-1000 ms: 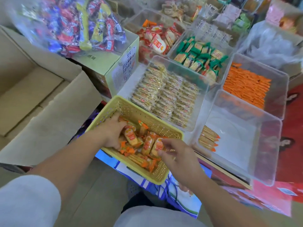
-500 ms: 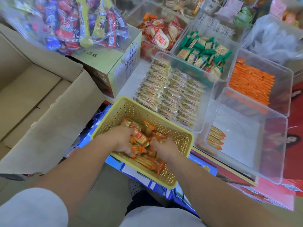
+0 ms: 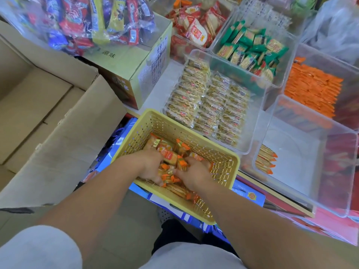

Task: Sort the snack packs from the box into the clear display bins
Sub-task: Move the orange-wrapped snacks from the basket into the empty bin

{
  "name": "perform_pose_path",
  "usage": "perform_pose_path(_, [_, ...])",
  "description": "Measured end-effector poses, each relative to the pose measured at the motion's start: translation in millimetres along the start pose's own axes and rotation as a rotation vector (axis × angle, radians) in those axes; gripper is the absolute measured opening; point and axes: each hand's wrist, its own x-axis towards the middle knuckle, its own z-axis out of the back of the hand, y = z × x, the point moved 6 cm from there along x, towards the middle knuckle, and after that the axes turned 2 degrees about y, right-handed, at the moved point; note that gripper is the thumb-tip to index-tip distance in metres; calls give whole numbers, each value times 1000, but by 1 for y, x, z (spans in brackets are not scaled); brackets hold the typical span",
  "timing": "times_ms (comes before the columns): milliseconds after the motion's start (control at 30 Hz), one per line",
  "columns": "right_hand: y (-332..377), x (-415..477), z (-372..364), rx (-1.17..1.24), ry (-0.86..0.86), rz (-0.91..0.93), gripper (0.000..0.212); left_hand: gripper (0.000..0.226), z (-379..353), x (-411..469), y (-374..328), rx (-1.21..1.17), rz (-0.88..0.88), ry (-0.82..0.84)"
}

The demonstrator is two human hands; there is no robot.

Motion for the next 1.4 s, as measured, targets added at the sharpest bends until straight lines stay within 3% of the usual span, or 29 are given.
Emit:
perform_pose_path(100, [2,-1,1,-8,-35,34,71,93,1,-2,3,6,-5,-4])
perform_pose_path(267, [2,-15,22,82,-89,175,57,70,10,-8,7,68,-3,-69])
perform_pose_path(400, [2,-43,43,270,-64,280,41,86,3,-8,-2,123,-12,53])
perform_pose_path(533, [2,-75,61,333,-89,361,21,87,3,-9,-11,112,-6,92])
perform_pose_path(600, [0,-89,67,353,-91,405,29,83,6,-12,-13,68,-14,90])
perform_pose_path(667, [-4,-99,73,368,-87,415,52,74,12,-16,-13,38,-37,45])
perform_pose_path(733, [-13,-106,80,447,-87,392,54,76,23,-27,-11,-28,-59,-39])
perform_pose_path(800, [-23,-114,84,588,-78,383,41,67,36,-45,-8,-187,-109,-166])
perform_pose_path(900, [-40,-123,86,847,-31,368,38,40,46,-73,-7,-763,-243,-314])
perform_pose_path(1033, [-53,-135,92,1035,13,362,43,62,32,-98,-41,-1531,-489,-214])
perform_pose_path(1133, [-62,-137,100,1048,5,369,38,65,16,-101,-76,-1877,-604,-147])
perform_pose_path(1267, [-69,-138,107,994,23,407,16,62,-12,-95,-119,-1919,-539,-115])
perform_pose_path(1400, [-85,-132,105,885,50,378,21,55,-31,-86,-159,-1785,-386,-274])
